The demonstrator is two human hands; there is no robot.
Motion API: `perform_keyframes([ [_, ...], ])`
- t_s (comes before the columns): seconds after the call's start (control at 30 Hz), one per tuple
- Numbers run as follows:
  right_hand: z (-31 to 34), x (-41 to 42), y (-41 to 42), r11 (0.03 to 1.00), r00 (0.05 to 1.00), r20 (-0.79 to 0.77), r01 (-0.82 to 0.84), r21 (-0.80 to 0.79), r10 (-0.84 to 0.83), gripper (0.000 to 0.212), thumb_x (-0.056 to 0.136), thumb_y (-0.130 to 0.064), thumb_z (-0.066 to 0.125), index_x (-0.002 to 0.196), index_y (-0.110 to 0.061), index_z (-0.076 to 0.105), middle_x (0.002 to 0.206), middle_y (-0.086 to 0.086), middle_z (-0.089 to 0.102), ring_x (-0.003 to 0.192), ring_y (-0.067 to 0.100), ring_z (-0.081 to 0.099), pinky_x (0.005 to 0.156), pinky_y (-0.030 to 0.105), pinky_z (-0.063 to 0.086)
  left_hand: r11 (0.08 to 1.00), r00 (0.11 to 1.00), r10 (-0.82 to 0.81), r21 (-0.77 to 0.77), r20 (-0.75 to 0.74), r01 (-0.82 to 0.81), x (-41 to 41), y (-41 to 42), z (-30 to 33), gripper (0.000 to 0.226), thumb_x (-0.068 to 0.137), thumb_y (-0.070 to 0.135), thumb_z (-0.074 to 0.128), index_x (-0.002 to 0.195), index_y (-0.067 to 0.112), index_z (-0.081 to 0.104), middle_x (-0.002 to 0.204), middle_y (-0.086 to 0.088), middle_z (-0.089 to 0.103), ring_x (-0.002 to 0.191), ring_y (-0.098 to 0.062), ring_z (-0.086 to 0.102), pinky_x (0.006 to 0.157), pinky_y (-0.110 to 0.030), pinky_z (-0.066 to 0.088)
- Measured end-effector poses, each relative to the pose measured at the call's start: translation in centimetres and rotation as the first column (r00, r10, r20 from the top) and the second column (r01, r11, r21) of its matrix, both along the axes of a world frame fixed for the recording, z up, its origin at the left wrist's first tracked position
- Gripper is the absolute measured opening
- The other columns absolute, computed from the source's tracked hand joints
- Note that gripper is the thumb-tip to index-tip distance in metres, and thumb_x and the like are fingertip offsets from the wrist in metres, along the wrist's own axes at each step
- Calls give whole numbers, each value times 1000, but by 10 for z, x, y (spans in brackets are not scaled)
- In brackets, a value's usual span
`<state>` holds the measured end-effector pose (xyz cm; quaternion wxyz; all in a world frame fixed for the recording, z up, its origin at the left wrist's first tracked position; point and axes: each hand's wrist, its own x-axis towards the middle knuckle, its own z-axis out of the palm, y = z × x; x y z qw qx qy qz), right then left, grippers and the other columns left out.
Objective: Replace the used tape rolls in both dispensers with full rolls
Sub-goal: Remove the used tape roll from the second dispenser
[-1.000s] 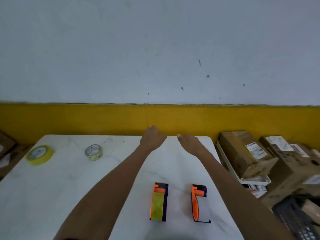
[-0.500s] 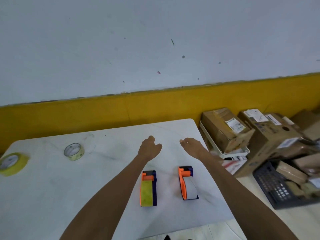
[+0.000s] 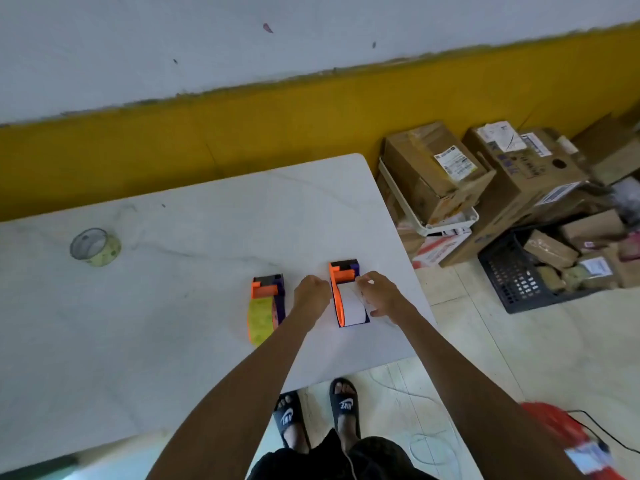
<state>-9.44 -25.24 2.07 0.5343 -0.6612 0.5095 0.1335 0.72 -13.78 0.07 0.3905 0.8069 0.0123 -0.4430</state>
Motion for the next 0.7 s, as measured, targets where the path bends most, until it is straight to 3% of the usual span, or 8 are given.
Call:
perform_keyframes([
  [0.1,-10,-6,5,994,998,-9,56,96,-55,30,98,-39,42,120,-19,47,119,11,54,108,29,57,82,43,59,1000,998,-6,-2,-58,6,-16,1,-5,22,89,15,44,71,17,57,95,-11,71,85,-29,66,86,-41,56],
  [0.2,-15,-10,6,992,998,12,60,112,-62,24,98,-42,39,112,-23,45,113,9,55,100,26,57,80,41,59,1000,992,3,-27,-127,-6,-28,2,-1,24,94,15,45,74,22,57,84,-2,64,70,-15,61,66,-29,53],
  [0.3,-18,-9,4,994,998,22,60,97,-62,26,99,-42,37,113,-22,44,111,9,56,95,24,58,83,42,59,999,985,47,-12,-164,-50,-30,-2,1,19,92,11,45,81,12,61,97,-16,70,85,-25,68,72,-28,50],
  [0.4,-20,-7,2,993,997,8,75,90,-76,33,98,-46,37,112,-18,46,113,13,59,99,27,60,89,45,58,993,971,112,-9,-213,-117,-29,-5,7,25,91,13,49,107,3,65,113,-21,69,106,-34,67,74,-30,51],
  [0.53,-17,-7,-1,978,992,0,122,167,-123,52,96,-58,33,119,-15,49,115,14,61,104,31,61,80,42,57,982,953,167,-44,-253,-184,-28,-11,17,29,93,15,50,116,4,64,113,-20,69,104,-34,68,66,-29,56],
  [0.63,-14,-9,-1,972,990,32,131,193,-140,55,94,-63,31,120,-18,47,116,12,60,107,32,60,76,43,56,975,949,187,-69,-255,-211,-26,-15,26,30,94,16,50,117,3,65,115,-21,69,100,-34,68,72,-35,58],
  [0.7,-12,-9,-2,971,988,30,143,192,-152,54,92,-64,33,120,-19,47,117,12,60,107,33,60,79,44,58,971,947,183,-103,-263,-216,-24,-18,33,30,94,14,48,116,4,65,114,-19,70,93,-30,67,64,-31,56],
])
